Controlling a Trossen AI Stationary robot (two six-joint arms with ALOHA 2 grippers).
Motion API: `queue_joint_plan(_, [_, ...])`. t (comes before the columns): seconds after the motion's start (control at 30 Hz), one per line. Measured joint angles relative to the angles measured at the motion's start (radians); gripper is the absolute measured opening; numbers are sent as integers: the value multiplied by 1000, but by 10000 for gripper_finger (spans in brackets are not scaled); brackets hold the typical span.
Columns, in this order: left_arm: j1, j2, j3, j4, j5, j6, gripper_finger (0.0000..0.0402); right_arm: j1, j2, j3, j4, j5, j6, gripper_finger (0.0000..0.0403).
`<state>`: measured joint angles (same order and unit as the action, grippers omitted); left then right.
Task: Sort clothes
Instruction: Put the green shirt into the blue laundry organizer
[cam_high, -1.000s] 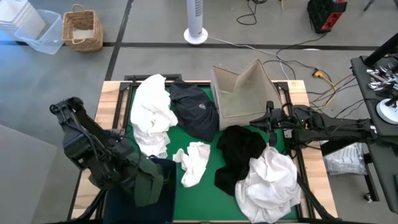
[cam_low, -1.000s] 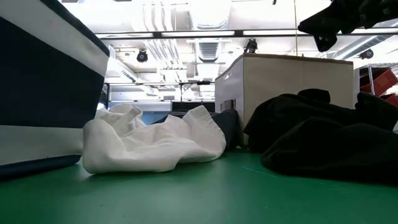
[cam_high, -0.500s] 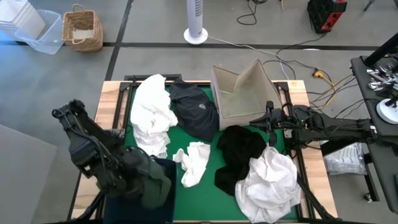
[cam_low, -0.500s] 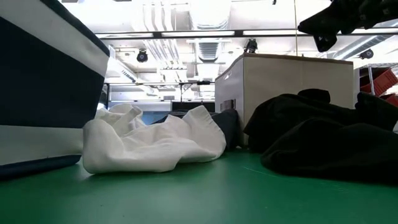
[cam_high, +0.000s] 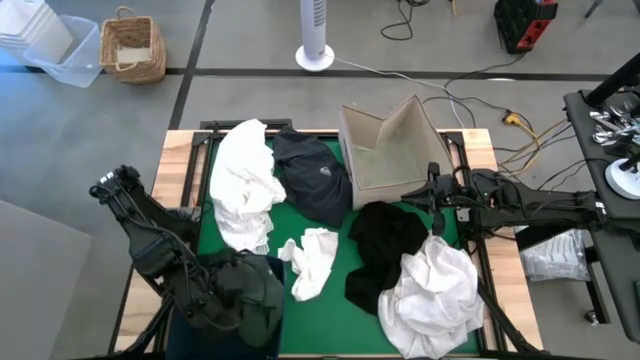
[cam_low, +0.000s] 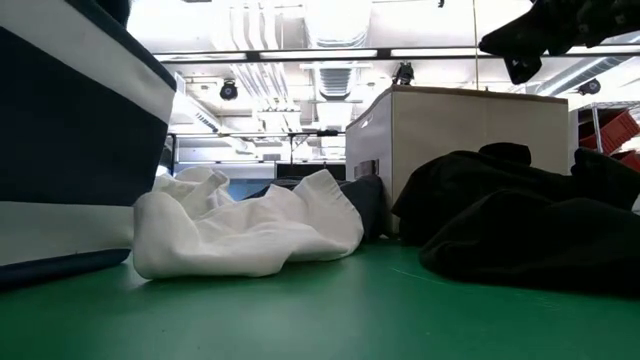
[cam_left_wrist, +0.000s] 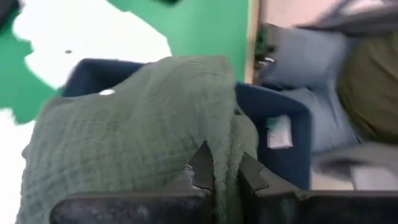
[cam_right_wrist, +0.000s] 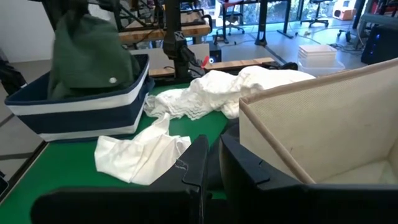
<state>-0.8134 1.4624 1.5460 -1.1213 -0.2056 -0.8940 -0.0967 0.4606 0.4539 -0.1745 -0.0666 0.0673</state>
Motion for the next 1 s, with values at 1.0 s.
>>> queue_joint_plan(1.0, [20, -159, -576, 278, 300, -215, 0, 0, 0, -25, 24, 0, 3, 34])
